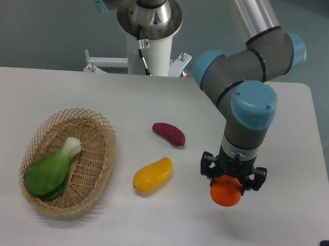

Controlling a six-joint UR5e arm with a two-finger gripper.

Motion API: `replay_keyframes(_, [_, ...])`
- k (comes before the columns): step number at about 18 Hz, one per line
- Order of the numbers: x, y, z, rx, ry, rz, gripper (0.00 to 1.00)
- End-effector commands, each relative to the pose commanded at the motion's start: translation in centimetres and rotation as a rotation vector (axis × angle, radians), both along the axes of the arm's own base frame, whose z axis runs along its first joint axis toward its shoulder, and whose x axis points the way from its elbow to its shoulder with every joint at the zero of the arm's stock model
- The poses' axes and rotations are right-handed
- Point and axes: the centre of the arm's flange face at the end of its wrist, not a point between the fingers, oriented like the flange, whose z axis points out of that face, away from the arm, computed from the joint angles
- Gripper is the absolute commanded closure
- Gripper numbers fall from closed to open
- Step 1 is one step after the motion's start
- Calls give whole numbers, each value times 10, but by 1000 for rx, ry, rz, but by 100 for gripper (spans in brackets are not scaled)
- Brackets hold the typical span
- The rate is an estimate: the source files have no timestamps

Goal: Pick up the orange from the basket
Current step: 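Hold the orange raised above the table beside the mango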

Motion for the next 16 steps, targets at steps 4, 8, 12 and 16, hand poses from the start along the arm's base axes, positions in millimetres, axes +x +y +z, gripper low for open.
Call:
replay_keyframes(4, [-3, -6, 0, -8, 4, -30, 24])
replay_keyframes(8, [-6, -7, 1, -7, 7, -25, 24])
replay_keyframes(12, [-7, -11, -4, -40, 17, -23, 24])
replay_keyframes(16, [-7, -11, -4, -44, 18, -23, 24])
